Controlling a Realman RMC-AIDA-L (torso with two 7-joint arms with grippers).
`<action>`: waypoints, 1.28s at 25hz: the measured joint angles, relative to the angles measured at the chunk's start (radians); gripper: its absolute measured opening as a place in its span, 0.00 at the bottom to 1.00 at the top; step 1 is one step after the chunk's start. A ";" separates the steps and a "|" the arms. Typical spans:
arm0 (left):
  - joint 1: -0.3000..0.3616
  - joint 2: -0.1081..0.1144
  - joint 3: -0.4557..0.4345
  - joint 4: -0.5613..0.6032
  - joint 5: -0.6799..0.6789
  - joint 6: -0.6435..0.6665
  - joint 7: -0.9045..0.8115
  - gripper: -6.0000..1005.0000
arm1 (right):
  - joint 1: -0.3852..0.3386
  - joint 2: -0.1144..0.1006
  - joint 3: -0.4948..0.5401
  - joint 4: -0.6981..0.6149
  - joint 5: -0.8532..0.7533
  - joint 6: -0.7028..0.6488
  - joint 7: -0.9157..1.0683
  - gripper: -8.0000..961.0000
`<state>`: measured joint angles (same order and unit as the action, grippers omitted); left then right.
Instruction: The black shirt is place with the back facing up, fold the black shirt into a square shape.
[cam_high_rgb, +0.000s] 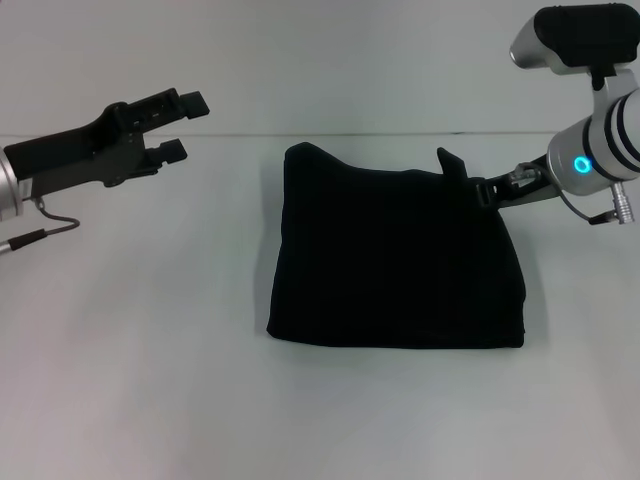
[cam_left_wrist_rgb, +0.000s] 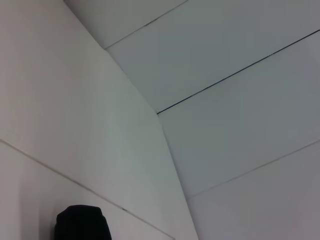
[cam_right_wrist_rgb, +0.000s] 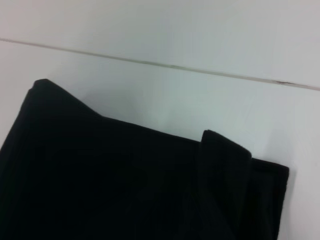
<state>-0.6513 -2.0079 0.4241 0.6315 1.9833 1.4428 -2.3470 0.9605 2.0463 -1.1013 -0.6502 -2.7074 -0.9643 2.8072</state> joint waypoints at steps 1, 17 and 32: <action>0.000 0.000 0.000 0.000 0.000 0.001 0.000 0.93 | -0.004 0.000 0.000 0.000 0.000 0.008 0.000 0.03; 0.010 -0.007 -0.001 -0.001 0.000 0.007 0.001 0.93 | -0.021 0.003 -0.005 0.043 0.000 0.106 -0.004 0.04; 0.012 -0.008 -0.015 -0.001 0.000 0.012 0.001 0.93 | -0.053 -0.047 0.102 -0.081 0.011 -0.068 0.009 0.35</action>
<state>-0.6398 -2.0157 0.4095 0.6305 1.9834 1.4552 -2.3457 0.9073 1.9997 -0.9992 -0.7308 -2.6968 -1.0320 2.8159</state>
